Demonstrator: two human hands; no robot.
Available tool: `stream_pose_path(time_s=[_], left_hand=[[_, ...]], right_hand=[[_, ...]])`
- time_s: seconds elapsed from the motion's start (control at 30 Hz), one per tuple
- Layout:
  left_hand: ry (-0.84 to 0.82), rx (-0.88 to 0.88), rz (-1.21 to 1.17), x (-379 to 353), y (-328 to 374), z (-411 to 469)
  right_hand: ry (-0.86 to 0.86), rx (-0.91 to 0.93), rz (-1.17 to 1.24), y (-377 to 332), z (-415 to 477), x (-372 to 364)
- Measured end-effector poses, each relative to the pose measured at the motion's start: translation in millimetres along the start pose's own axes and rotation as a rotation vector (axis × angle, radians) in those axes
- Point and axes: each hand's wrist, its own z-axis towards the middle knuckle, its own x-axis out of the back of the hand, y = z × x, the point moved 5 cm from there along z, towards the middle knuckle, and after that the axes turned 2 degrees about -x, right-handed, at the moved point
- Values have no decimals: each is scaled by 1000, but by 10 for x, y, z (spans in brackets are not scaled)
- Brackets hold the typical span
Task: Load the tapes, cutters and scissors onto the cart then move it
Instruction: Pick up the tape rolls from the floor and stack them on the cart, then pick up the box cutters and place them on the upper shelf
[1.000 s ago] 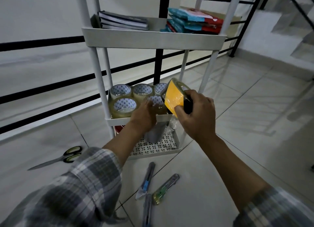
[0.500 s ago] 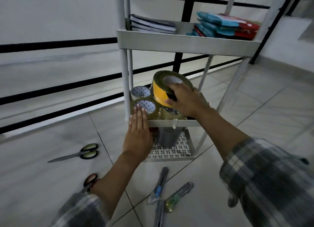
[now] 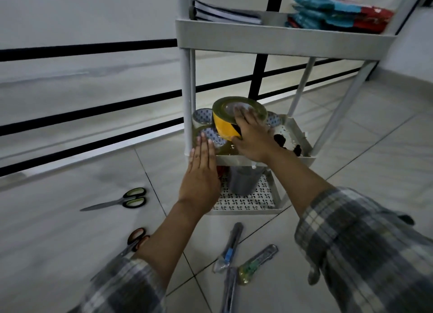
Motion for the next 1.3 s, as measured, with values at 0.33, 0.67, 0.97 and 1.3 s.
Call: stream_pose_path(time_s=[0.33,0.67,0.97,1.3], left_hand=[[74,19,-220,-238,204,-597],[-408,140,-102,-1597,-24,-2087],[-344,168,-103,-1802,-87,-2367],[-224,276,-223,-1708,-15,-2096]], right_hand=[[644,-405,358,394,-1399,-822],[-124,-812,317,971,-2046,-2127],[-94,-854,340,990,-2143,-2389],[193,-1014,679,1121,-2132,-2017]])
